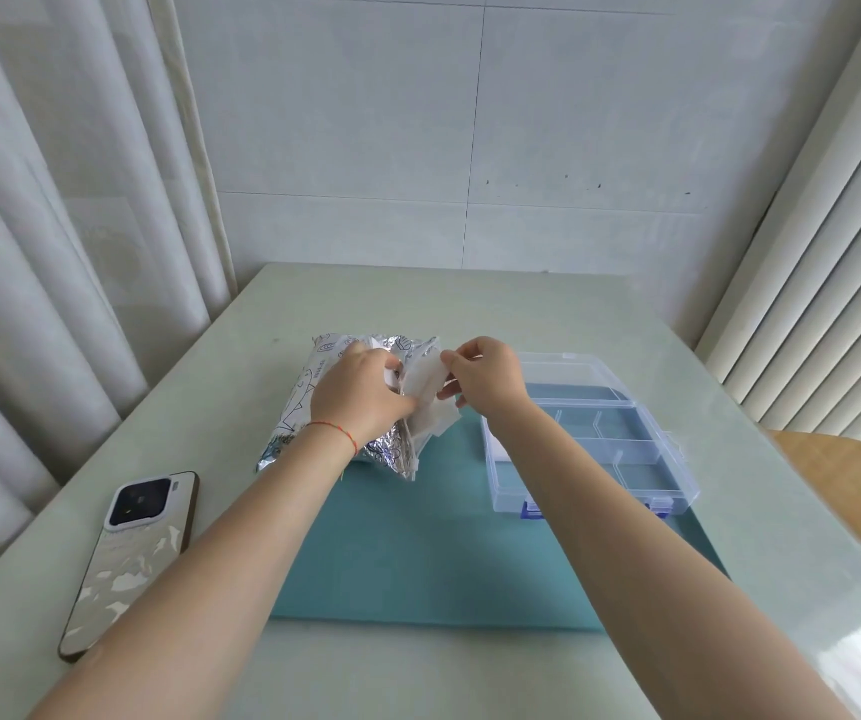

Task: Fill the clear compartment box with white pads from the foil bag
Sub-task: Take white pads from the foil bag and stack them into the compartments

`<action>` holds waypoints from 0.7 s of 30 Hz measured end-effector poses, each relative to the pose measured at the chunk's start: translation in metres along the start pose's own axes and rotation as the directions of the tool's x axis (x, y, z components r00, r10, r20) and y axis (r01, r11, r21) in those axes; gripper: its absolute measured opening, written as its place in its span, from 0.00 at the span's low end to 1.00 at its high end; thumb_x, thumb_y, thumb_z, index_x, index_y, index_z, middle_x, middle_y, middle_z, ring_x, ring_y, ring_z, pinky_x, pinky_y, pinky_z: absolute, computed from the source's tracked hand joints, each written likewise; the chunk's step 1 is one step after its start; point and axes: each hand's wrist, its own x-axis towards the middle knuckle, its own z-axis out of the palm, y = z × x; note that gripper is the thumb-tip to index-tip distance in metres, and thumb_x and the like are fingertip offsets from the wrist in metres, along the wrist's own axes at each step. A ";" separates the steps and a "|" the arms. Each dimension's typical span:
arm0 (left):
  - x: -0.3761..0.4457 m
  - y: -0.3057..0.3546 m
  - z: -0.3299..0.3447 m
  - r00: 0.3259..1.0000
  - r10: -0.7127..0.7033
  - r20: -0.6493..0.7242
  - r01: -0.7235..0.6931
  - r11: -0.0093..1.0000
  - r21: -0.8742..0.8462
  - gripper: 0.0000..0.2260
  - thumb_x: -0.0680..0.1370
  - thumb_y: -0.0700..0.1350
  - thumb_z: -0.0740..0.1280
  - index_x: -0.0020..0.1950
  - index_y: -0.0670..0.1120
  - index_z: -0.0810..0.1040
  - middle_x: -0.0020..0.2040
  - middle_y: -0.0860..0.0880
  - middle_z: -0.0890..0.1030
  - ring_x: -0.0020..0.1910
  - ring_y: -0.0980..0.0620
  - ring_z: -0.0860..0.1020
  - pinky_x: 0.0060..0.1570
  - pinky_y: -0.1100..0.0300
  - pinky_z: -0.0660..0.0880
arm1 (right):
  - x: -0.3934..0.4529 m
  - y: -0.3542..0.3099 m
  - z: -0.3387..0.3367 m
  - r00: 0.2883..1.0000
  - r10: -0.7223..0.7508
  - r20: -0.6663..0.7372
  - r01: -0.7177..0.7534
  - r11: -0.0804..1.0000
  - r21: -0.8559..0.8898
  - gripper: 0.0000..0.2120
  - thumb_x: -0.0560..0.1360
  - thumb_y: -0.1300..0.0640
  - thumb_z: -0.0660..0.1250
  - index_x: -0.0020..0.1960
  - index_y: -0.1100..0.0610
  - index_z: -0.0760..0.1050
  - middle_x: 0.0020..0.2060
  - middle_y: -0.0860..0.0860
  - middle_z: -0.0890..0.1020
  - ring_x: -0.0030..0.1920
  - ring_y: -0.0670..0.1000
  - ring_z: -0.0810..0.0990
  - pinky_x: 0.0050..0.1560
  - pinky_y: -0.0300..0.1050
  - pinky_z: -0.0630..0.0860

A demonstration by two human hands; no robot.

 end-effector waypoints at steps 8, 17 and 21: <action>0.002 -0.001 0.004 1.000 -0.014 -0.009 0.014 0.999 0.039 0.20 0.70 0.51 0.71 0.62 0.52 0.78 0.62 0.48 0.73 0.57 0.46 0.76 0.48 0.57 0.71 | 0.000 0.001 0.001 0.998 -0.058 0.037 0.060 0.995 -0.077 0.06 0.71 0.62 0.72 0.39 0.56 0.75 0.31 0.50 0.82 0.34 0.51 0.81 0.38 0.47 0.76; 0.006 -0.003 0.008 0.999 -0.034 0.022 0.033 0.999 0.019 0.13 0.70 0.56 0.70 0.51 0.53 0.81 0.55 0.50 0.74 0.53 0.47 0.76 0.45 0.59 0.69 | -0.005 -0.005 -0.019 0.980 0.105 0.169 -0.156 0.932 0.326 0.05 0.76 0.66 0.64 0.44 0.61 0.69 0.43 0.60 0.79 0.39 0.57 0.81 0.41 0.48 0.81; 0.005 0.001 0.004 0.998 -0.040 -0.037 0.031 0.977 -0.211 0.16 0.74 0.57 0.56 0.32 0.50 0.72 0.44 0.47 0.77 0.47 0.47 0.73 0.41 0.56 0.68 | -0.007 -0.007 -0.025 0.980 0.155 0.127 -0.190 0.918 0.349 0.03 0.77 0.65 0.57 0.48 0.58 0.64 0.52 0.66 0.78 0.38 0.61 0.85 0.40 0.52 0.84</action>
